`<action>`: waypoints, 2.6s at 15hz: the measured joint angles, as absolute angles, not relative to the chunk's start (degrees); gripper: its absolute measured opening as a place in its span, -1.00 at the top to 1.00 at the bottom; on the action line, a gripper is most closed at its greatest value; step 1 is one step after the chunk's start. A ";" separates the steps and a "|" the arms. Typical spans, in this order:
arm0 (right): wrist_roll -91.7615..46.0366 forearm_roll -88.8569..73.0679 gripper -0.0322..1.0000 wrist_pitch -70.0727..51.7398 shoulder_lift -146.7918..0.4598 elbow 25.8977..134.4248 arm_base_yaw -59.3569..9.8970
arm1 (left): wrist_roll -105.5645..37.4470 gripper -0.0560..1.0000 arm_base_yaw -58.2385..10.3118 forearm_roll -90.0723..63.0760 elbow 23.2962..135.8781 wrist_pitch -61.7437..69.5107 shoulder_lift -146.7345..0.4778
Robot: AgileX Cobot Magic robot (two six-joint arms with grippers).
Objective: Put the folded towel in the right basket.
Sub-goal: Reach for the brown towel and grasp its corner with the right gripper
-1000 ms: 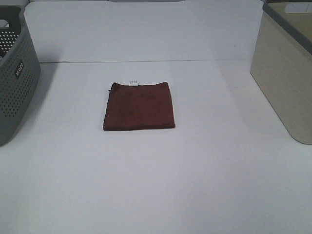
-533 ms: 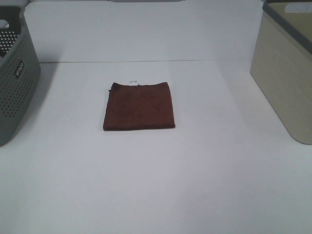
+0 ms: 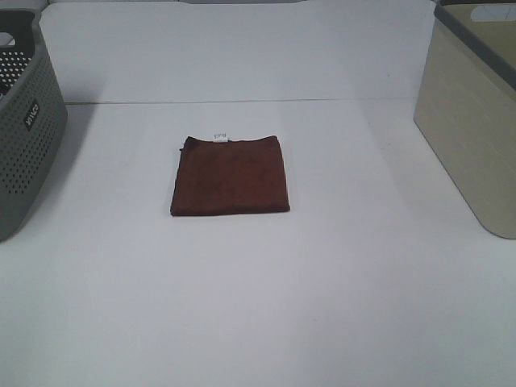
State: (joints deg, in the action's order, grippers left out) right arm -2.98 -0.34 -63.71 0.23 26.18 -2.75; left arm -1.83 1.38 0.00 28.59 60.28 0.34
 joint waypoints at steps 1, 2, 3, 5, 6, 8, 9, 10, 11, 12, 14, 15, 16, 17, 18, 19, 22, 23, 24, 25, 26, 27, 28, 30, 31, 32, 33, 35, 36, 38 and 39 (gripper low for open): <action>-2.98 -0.34 -0.76 -63.71 0.23 26.18 -2.75 | -1.83 -0.77 1.38 0.00 28.59 60.28 0.34; -2.98 -0.34 -0.76 -63.71 0.23 26.18 -2.75 | -1.83 -0.77 1.38 0.00 28.59 60.28 0.34; -2.98 -0.34 -0.76 -63.71 0.23 26.18 -2.75 | -1.83 -0.77 1.38 0.00 28.59 60.28 0.34; -2.98 -0.34 -0.76 -63.71 0.23 26.18 -2.75 | -1.83 -0.77 1.38 0.00 28.59 60.28 0.34; -2.98 -0.34 -0.76 -63.71 0.23 26.18 -2.75 | -1.83 -0.77 1.38 0.00 28.59 60.28 0.34; -2.98 -0.34 -0.76 -63.71 0.23 26.18 -2.75 | -1.83 -0.77 1.38 0.00 28.59 60.28 0.34; -2.98 -0.34 -0.76 -63.71 0.23 26.18 -2.75 | -1.83 -0.77 1.38 0.00 28.59 60.28 0.34; -2.98 -0.34 -0.76 -63.71 0.23 26.18 -2.75 | -1.83 -0.77 1.38 0.00 28.59 60.28 0.34; -2.98 -0.34 -0.76 -63.71 0.23 26.18 -2.75 | -1.83 -0.77 1.38 0.00 28.59 60.28 0.34; -2.98 -0.34 -0.76 -63.71 0.23 26.18 -2.75 | -1.83 -0.77 1.38 0.00 28.59 60.28 0.34; -2.98 -0.34 -0.76 -63.71 0.23 26.18 -2.75 | -1.83 -0.77 1.38 0.00 28.59 60.28 0.34; -2.98 -0.34 -0.76 -63.71 0.23 26.18 -2.75 | -1.83 -0.77 1.38 0.00 28.59 60.28 0.34; -2.98 -0.34 -0.76 -63.71 0.23 26.18 -2.75 | -1.83 -0.77 1.38 0.00 28.59 60.28 0.34; -2.98 -0.34 -0.76 -63.71 0.23 26.18 -2.75 | -1.83 -0.77 1.38 0.00 28.59 60.28 0.34; -2.98 -0.34 -0.76 -63.71 0.23 26.18 -2.75 | -1.83 -0.77 1.38 0.00 28.59 60.28 0.34; -2.98 -0.34 -0.76 -63.71 0.23 26.18 -2.75 | -1.83 -0.77 1.38 0.00 28.59 60.28 0.34; -2.98 -0.34 -0.76 -63.71 0.23 26.18 -2.75 | -1.83 -0.77 1.38 0.00 28.59 60.28 0.34; -2.98 -0.34 -0.76 -63.71 0.23 26.18 -2.75 | -1.83 -0.77 1.38 0.00 28.59 60.28 0.34; -2.98 -0.34 -0.76 -63.71 0.23 26.18 -2.75 | -1.83 -0.77 1.38 0.00 28.59 60.28 0.34; -2.98 -0.34 -0.76 -63.71 0.23 26.18 -2.75 | -1.83 -0.77 1.38 0.00 28.59 60.28 0.34; -2.98 -0.34 -0.76 -63.71 0.23 26.18 -2.75 | -1.83 -0.77 1.38 0.00 28.59 60.28 0.34; -2.98 -0.34 -0.76 -63.71 0.23 26.18 -2.75 | -1.83 -0.77 1.38 0.00 28.59 60.28 0.34; -2.98 -0.34 -0.76 -63.71 0.23 26.18 -2.75 | -1.83 -0.77 1.38 0.00 28.59 60.28 0.34; -2.98 -0.34 -0.76 -63.71 0.23 26.18 -2.75 | -1.83 -0.77 1.38 0.00 28.59 60.28 0.34; -2.98 -0.34 -0.76 -63.71 0.23 26.18 -2.75 | -1.83 -0.77 1.38 0.00 28.59 60.28 0.34; -2.98 -0.34 -0.76 -63.71 0.23 26.18 -2.75 | -1.83 -0.77 1.38 0.00 28.59 60.28 0.34; -2.98 -0.34 -0.75 -63.60 0.23 26.18 -2.75 | -1.83 -0.77 1.38 0.00 28.59 60.28 0.34; -2.98 -0.34 -0.73 -61.99 0.00 26.64 -2.75 | -1.83 -0.77 1.38 0.00 28.59 60.28 0.34; -2.98 -0.34 -0.72 -59.87 -1.32 27.10 -2.75 | -1.83 -0.77 1.38 0.00 28.59 60.28 0.34; -2.98 -0.97 -0.72 -54.09 -8.02 28.19 -2.75 | -1.83 -0.77 1.38 0.00 28.59 60.28 0.34; -3.15 -1.43 -0.71 -51.68 -12.15 29.16 -2.75 | -1.83 -0.77 1.38 0.00 28.59 60.28 0.34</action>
State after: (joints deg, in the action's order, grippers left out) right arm -3.15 -1.43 -51.68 -12.15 29.16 -2.75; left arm -1.83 1.38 0.00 28.59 60.28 0.34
